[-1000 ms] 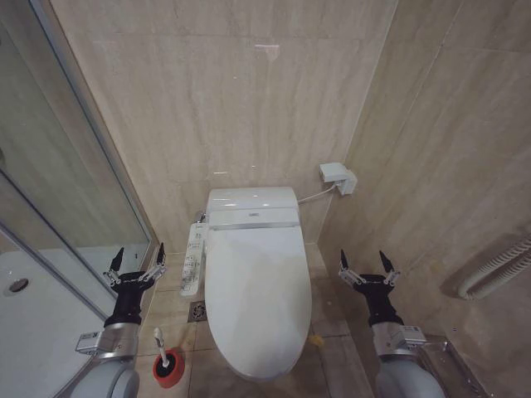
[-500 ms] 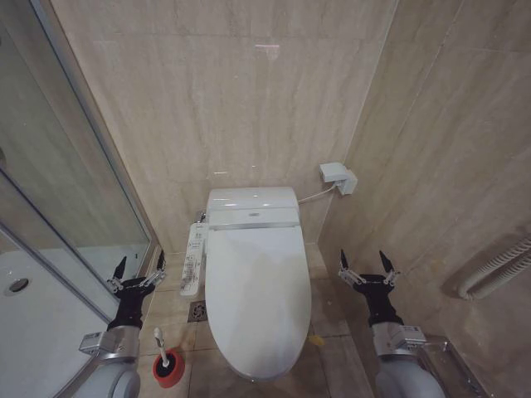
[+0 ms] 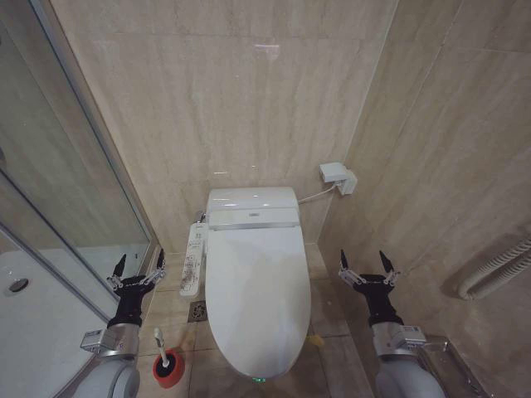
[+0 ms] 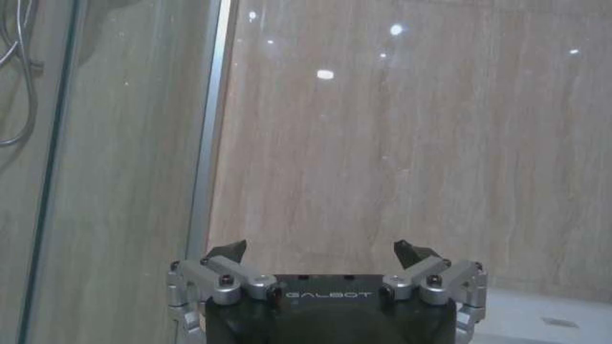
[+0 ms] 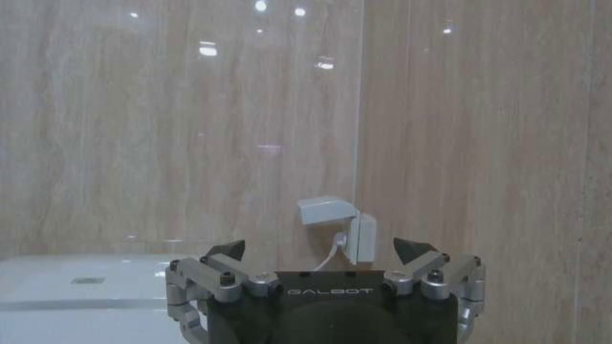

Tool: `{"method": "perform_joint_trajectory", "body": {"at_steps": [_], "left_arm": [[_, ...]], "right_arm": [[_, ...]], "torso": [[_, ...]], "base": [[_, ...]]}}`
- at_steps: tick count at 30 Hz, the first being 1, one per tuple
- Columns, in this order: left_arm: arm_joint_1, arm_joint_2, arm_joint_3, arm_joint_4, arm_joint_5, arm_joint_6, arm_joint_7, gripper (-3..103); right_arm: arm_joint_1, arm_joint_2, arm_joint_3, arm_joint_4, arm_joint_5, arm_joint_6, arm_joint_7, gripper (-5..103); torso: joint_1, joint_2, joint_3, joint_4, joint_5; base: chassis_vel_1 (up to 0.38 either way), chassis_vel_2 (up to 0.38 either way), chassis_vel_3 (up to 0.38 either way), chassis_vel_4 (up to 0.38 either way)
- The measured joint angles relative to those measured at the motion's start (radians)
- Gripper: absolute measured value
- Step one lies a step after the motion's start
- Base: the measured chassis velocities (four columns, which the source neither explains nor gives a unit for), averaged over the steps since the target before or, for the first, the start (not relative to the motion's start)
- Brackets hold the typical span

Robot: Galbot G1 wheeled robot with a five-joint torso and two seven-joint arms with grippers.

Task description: Open the toilet lid, clean the toilet bowl with a toilet brush, close the toilet lid, and flush.

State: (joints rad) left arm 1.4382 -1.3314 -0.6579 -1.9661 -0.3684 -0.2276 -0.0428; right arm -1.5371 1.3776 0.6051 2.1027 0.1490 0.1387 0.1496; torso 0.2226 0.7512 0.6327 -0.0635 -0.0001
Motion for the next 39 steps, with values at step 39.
{"method": "perform_joint_trajectory", "body": {"at_steps": [39], "left_arm": [[-0.017,-0.011,0.016,0.02,0.023,-0.011,0.02,100]], "right_arm": [[0.001,0.0,0.0,0.0,0.0,0.0,0.0,100]], "torso": [[0.0,0.0,0.0,-0.0001,0.0001]], "base": [[-0.046,0.05,0.046,-0.045]]}}
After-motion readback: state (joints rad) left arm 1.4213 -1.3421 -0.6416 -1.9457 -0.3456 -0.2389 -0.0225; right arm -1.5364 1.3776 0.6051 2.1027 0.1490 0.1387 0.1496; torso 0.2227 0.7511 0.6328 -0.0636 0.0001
